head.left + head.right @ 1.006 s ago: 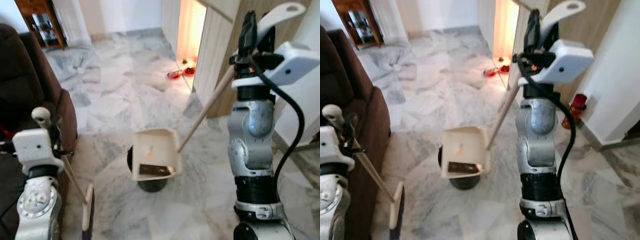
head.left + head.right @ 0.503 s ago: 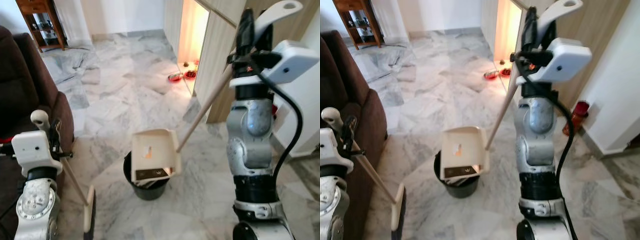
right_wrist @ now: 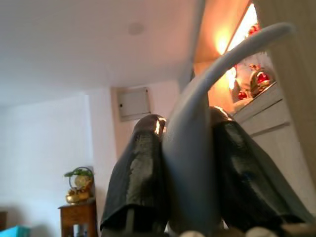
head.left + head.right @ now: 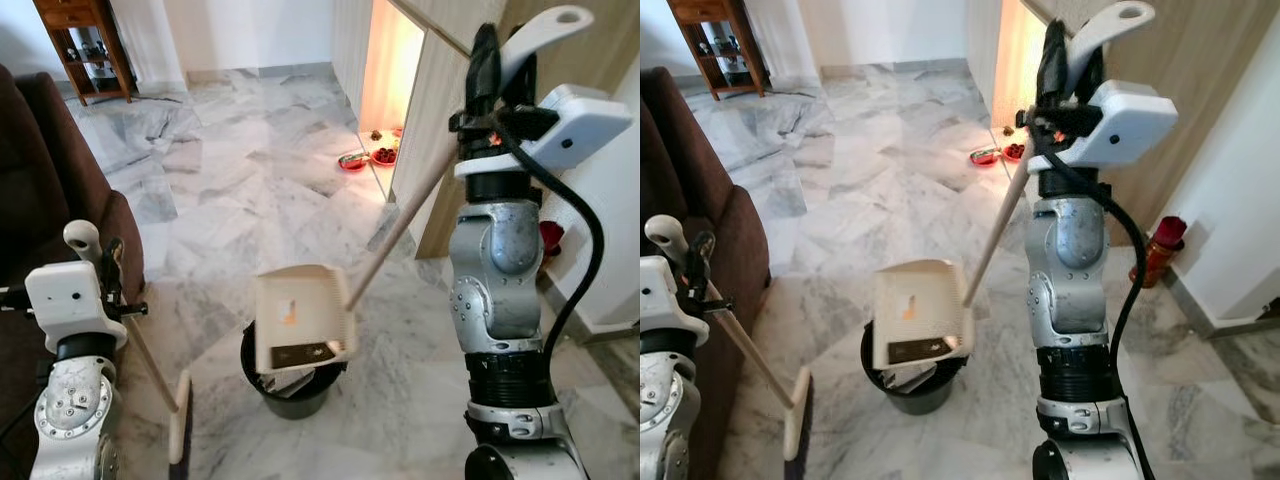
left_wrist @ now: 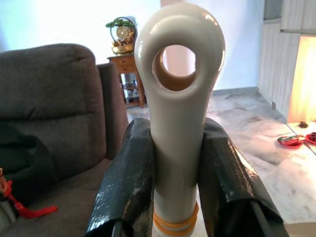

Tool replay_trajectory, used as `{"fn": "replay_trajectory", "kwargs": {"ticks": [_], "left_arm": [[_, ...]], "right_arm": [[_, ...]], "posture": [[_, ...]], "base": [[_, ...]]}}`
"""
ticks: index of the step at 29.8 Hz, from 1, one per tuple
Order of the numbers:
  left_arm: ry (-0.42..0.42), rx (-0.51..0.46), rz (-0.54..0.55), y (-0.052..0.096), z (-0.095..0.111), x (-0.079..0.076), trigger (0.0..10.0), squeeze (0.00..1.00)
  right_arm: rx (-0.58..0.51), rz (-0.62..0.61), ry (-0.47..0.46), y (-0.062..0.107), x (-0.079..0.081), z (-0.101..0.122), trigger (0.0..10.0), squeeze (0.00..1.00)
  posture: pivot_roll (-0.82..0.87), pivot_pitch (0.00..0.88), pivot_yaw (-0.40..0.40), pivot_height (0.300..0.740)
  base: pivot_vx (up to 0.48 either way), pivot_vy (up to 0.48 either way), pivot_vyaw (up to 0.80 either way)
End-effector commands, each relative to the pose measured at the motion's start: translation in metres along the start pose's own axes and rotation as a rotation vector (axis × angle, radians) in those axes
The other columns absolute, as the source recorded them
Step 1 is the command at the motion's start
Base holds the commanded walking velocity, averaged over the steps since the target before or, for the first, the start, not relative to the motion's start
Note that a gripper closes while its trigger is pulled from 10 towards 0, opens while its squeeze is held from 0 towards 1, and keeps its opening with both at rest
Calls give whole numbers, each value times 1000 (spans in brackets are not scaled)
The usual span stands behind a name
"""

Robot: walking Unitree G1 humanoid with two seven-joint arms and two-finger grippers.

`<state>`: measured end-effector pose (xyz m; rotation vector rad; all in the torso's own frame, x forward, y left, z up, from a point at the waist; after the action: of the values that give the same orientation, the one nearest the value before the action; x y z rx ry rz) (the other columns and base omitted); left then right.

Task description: Sweep floor

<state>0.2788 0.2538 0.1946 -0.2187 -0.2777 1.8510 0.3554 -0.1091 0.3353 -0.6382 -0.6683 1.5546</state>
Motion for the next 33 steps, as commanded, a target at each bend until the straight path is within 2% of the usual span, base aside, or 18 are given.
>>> {"fn": "replay_trajectory", "kwargs": {"ticks": [1,33], "left_arm": [[-11,-60,-8,-2,15,-2,10000,0],[4,-66,-16,-3,15,-8,10000,0]], "right_arm": [[-76,-29,-20,-7,-7,19,10000,0],[-77,14,-46,-7,-1,20,10000,0]], "posture": [[60,67,27,740],[59,69,22,740]], "base": [[292,0,0],[292,0,0]]}}
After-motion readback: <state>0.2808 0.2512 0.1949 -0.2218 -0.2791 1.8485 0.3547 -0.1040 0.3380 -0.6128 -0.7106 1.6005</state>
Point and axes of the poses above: a point about 5 cm out from each wrist's last joint towards the gripper, its own y axis pointing back from the gripper into the wrist, its own z axis along the axis of the wrist's last joint, x = y × z, the point moved 5 cm from there along -y, pointing out of the wrist towards the gripper, and after that the axes turned 8 degrees about y, right-handed, at the moved point
